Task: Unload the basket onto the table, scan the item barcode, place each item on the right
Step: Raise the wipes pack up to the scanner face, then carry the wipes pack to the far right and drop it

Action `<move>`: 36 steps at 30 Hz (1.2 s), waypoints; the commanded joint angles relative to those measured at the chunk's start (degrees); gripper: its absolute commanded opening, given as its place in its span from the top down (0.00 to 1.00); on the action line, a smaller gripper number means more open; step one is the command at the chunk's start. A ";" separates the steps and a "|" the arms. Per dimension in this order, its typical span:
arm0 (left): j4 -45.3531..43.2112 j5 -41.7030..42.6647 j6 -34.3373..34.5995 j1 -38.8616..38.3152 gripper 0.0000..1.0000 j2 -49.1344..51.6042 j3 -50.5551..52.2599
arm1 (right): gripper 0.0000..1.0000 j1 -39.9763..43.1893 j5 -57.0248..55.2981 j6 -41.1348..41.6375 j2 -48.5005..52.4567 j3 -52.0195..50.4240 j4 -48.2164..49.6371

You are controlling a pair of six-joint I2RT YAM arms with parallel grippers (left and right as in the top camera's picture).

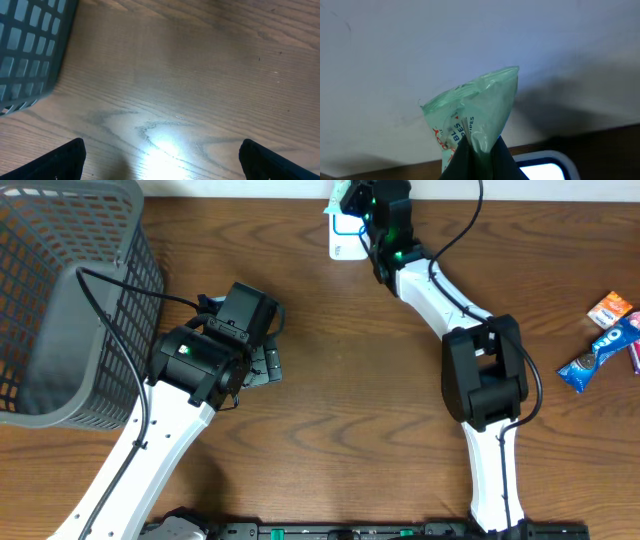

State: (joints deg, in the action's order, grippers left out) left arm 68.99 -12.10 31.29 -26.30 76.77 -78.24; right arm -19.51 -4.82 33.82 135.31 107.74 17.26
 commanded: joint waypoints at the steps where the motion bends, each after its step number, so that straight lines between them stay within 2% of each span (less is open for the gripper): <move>1: 0.17 -0.11 0.09 0.20 0.02 0.37 0.09 | 0.99 1.40 0.07 -1.77 0.81 0.74 -1.86; 9: 0.17 -0.11 0.09 0.20 0.02 0.37 0.09 | 0.99 2.54 5.66 -4.70 0.61 0.76 -3.17; 12: 0.17 -0.11 0.09 0.20 0.02 0.37 0.09 | 0.99 3.34 5.25 -9.64 -1.07 0.79 -4.76; 20: 0.17 -0.11 0.09 0.20 0.02 0.39 0.09 | 0.99 13.27 -8.00 -13.79 -12.61 0.79 -25.16; 25: 0.17 -0.11 0.09 0.20 0.02 0.37 0.09 | 0.99 22.60 -8.61 -17.42 -17.33 0.79 -36.92; 30: 0.17 -0.11 0.09 0.20 0.02 0.37 0.09 | 0.99 30.45 -8.66 -20.65 -17.42 0.59 -49.40; 36: 0.17 -0.11 0.09 0.20 0.02 0.37 0.09 | 0.99 37.03 -9.64 -20.63 -17.25 -2.43 -54.03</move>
State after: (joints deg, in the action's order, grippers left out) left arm 68.99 -12.10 31.29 -26.30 76.77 -78.24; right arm 15.99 -13.37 14.63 117.71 106.63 -36.29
